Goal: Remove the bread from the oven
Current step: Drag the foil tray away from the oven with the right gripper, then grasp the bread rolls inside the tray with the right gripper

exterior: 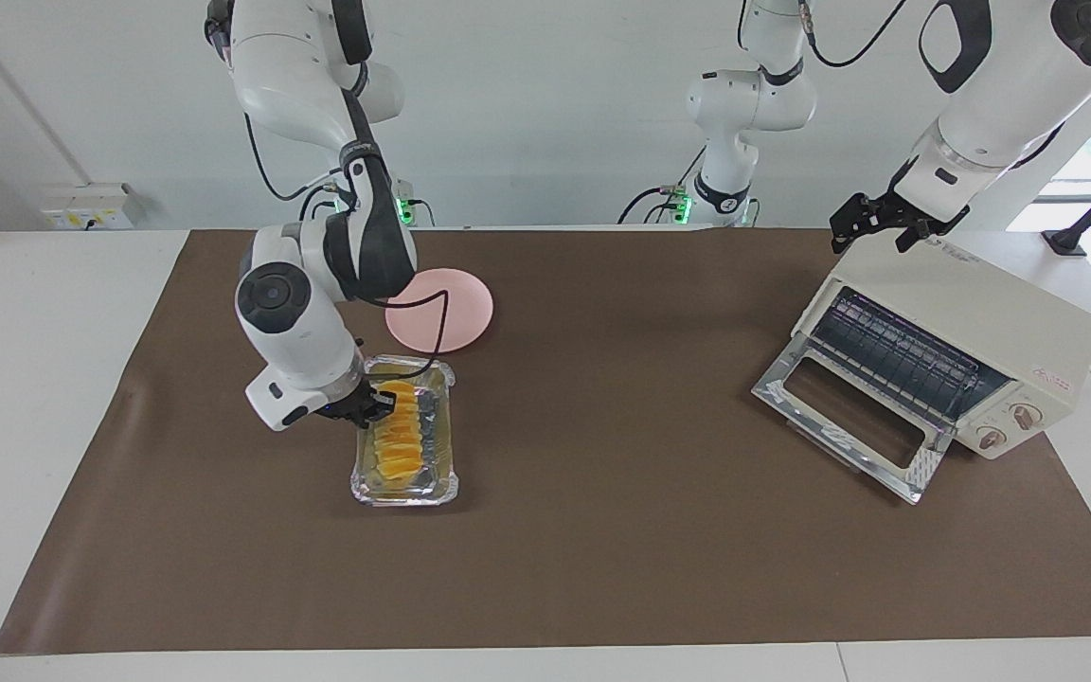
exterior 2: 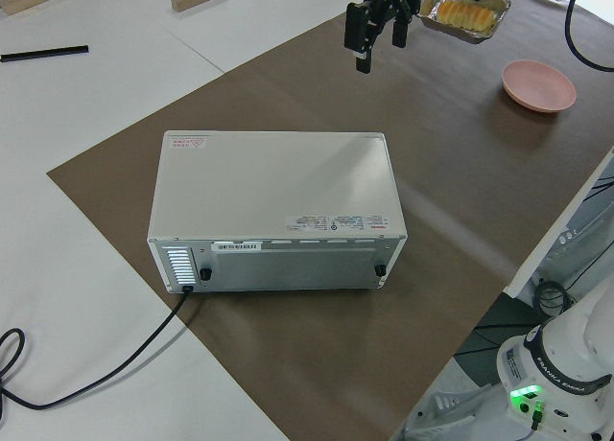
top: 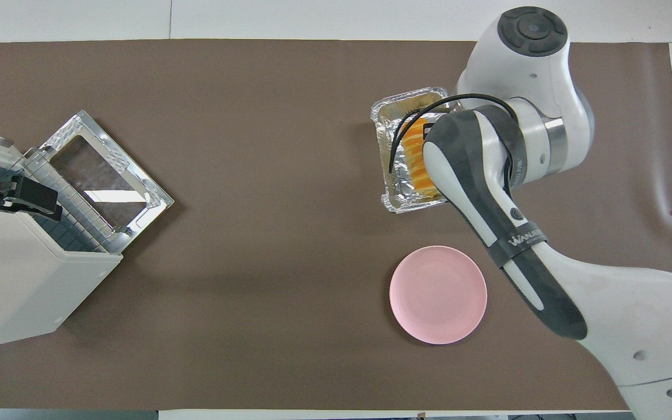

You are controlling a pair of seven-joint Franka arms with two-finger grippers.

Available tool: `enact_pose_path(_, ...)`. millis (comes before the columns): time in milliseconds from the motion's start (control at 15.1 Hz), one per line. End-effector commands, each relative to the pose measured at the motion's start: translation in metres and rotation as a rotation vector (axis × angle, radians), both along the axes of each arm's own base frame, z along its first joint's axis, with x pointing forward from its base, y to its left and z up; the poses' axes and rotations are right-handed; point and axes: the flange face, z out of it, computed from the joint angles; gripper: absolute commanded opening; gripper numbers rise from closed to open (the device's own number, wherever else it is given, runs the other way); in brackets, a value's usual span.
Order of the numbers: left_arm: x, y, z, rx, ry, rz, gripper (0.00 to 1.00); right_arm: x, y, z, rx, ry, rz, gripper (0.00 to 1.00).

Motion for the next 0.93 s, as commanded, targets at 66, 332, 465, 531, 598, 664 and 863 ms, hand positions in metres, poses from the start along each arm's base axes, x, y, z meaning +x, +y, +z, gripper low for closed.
enact_pose_path(66,-0.005,0.005,0.004,0.016,-0.019,0.002,1.00,-0.026,-0.003,-0.015,0.031,-0.026,0.010,0.00)
enact_pose_path(332,-0.005,0.005,0.004,0.016,-0.019,0.002,1.00,-0.042,-0.025,-0.038,0.032,-0.076,-0.024,0.00)
enact_pose_path(465,-0.005,0.005,0.004,0.016,-0.019,0.002,1.00,-0.042,-0.025,-0.038,0.032,-0.074,-0.020,0.26)
enact_pose_path(531,-0.005,0.005,0.004,0.016,-0.019,0.002,1.00,-0.043,-0.025,-0.038,0.031,-0.070,-0.012,0.72)
enact_pose_path(598,-0.005,0.005,0.004,0.016,-0.019,0.002,1.00,-0.043,-0.024,-0.039,0.031,-0.064,-0.009,1.00)
enact_pose_path(664,-0.005,0.005,0.004,0.016,-0.019,0.002,1.00,-0.043,-0.025,-0.037,0.026,-0.053,-0.006,1.00)
enact_pose_path(863,-0.005,0.005,0.004,0.016,-0.019,0.002,1.00,-0.036,-0.018,-0.015,0.020,-0.022,0.019,1.00)
